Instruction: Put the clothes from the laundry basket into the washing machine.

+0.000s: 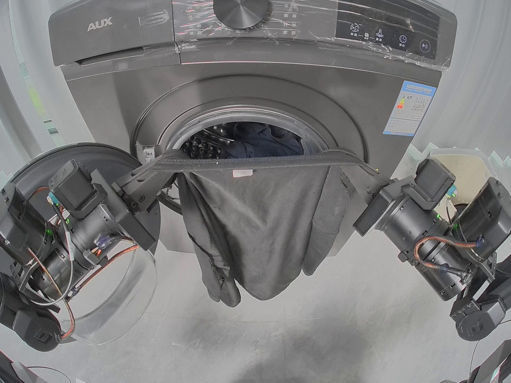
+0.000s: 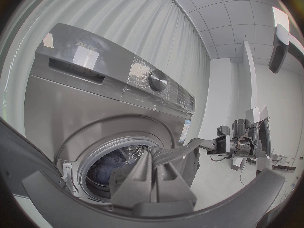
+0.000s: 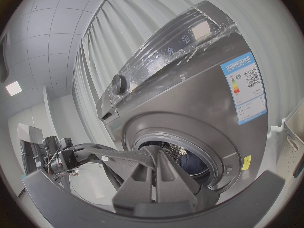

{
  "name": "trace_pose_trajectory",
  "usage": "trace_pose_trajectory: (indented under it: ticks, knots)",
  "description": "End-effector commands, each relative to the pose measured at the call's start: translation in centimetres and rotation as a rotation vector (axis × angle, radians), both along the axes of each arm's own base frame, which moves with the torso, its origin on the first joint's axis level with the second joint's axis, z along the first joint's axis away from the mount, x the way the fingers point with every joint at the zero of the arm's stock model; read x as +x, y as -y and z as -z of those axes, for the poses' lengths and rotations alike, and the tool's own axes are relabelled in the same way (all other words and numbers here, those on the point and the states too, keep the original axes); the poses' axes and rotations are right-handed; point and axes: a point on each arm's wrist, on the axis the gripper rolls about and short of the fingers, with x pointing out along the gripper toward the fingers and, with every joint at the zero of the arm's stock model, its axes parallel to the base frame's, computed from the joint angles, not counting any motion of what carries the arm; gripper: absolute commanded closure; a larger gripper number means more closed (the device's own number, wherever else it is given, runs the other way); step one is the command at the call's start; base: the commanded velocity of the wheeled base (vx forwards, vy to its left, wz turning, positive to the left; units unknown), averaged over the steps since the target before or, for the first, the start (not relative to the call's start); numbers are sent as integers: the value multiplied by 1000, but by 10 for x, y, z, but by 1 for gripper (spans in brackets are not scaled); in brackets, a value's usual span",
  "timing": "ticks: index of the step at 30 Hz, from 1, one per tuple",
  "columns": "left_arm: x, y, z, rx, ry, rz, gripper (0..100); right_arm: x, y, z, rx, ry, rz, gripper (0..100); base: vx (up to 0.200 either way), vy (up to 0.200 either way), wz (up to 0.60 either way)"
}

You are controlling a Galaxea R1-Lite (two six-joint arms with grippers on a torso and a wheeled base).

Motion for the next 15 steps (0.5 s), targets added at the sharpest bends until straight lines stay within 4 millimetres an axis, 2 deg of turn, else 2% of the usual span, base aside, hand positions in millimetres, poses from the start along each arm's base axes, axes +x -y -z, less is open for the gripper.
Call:
trace_pose_trajectory:
  ticks: [1,15]
  knots:
    - [-1,-1,-2,-6,9,-3,100,-1,1,-7,19,19,1,100,0,0,0]
    - [1,2,0,-1,-2,5,100,-2,3,-12,31,33,4,100,0,0,0]
